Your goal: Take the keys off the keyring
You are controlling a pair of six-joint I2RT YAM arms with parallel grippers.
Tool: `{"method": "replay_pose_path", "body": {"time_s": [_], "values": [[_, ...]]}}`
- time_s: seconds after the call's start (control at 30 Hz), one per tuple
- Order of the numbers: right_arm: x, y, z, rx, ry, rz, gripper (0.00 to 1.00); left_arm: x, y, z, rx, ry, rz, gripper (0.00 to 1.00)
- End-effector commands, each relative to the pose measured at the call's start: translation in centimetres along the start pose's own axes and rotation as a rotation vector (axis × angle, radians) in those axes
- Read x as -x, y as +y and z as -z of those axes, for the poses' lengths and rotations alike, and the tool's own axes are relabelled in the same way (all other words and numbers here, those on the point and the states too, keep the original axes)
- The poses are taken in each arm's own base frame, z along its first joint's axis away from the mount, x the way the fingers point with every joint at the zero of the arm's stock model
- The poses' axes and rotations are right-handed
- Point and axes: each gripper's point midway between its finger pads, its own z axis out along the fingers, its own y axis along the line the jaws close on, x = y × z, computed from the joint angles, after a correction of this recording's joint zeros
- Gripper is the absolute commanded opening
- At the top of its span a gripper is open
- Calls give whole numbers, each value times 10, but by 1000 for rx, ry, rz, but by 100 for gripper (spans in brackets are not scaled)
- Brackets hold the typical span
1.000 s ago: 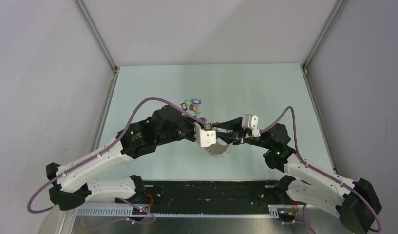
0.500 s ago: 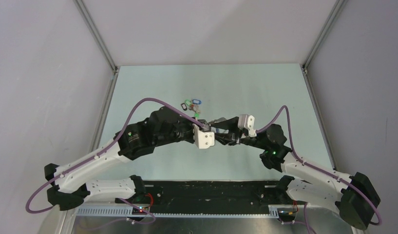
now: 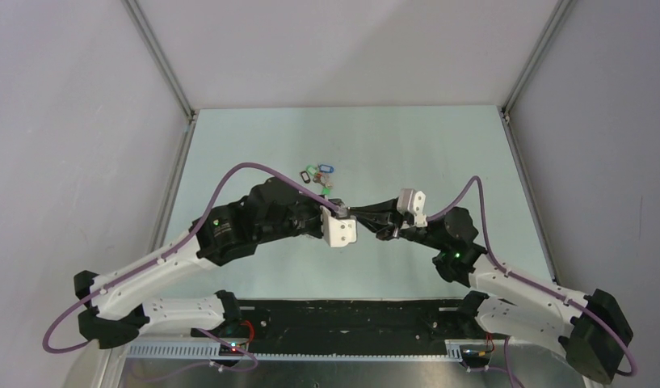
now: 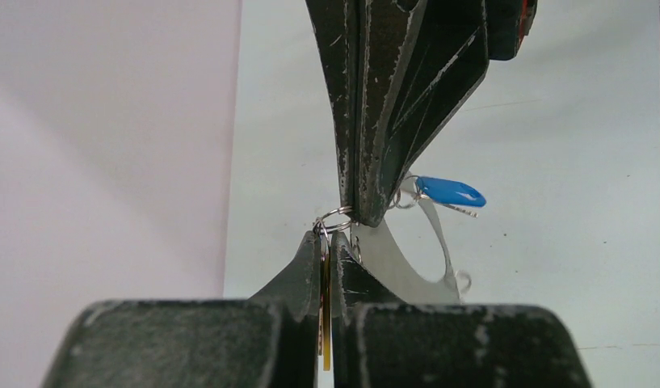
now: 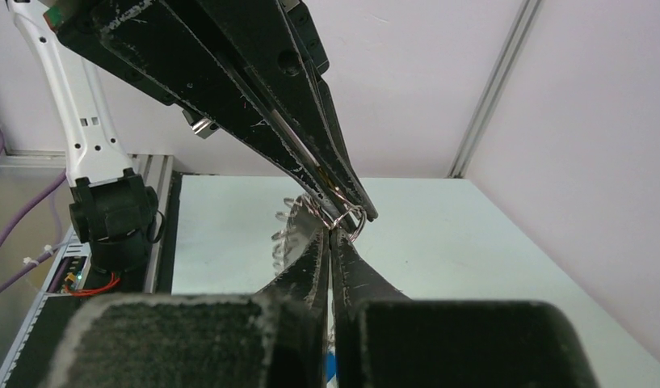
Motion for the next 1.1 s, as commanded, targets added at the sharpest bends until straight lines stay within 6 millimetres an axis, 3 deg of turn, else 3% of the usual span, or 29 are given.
{"method": "replay_pose_path", "body": {"time_s": [0.0, 0.57, 0.77, 1.07], "values": [[23, -17, 0, -82, -28, 55, 0, 18, 4, 6, 26, -81, 26, 0], [31, -9, 11, -67, -6, 124, 0, 0, 6, -3, 79, 37, 231, 0], [22, -14, 12, -118, 41, 196, 0, -2, 8, -10, 82, 132, 428, 0], [0, -14, 12, -158, 149, 303, 0, -17, -16, -3, -41, 408, 590, 0]]}}
